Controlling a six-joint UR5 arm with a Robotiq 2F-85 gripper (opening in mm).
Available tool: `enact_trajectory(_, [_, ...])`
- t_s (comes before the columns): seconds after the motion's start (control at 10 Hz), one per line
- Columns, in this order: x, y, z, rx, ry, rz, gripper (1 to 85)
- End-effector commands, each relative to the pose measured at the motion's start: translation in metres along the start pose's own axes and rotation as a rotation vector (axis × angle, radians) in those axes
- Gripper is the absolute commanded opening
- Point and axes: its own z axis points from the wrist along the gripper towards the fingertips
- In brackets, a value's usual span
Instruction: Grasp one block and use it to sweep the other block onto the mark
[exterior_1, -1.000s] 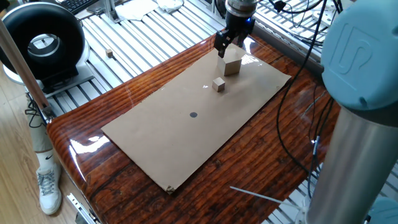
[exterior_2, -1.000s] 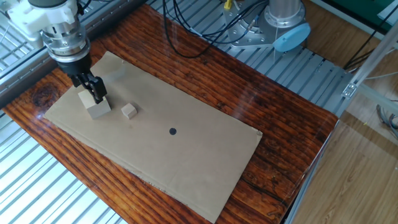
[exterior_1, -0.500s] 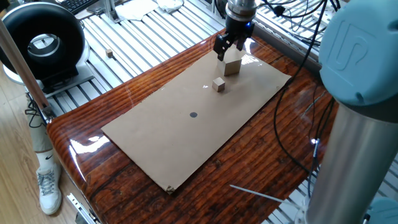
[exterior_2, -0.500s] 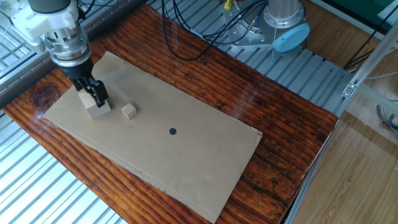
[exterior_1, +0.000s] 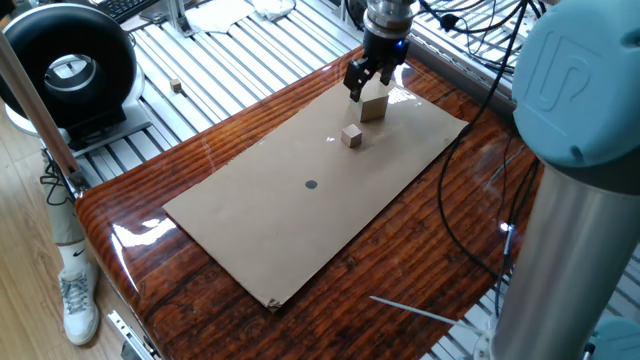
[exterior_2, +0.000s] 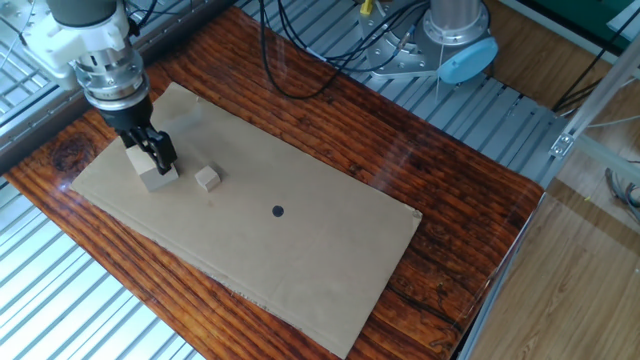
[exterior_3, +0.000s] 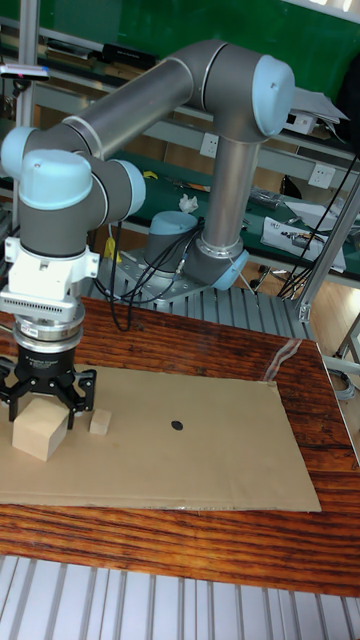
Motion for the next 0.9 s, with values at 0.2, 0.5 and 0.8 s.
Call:
enact_trajectory(0.2, [-0.0039,-0.0027,0.0037,0.008,-0.015,-0.014,66.0])
enact_trajectory(0.5, [-0.0048,-0.0015,0.0038,0.003,-0.019,-0.012,64.7])
enact_trajectory(0.8, [-0.0028,0.0024,0.0015,-0.008,-0.016,-0.014,64.3])
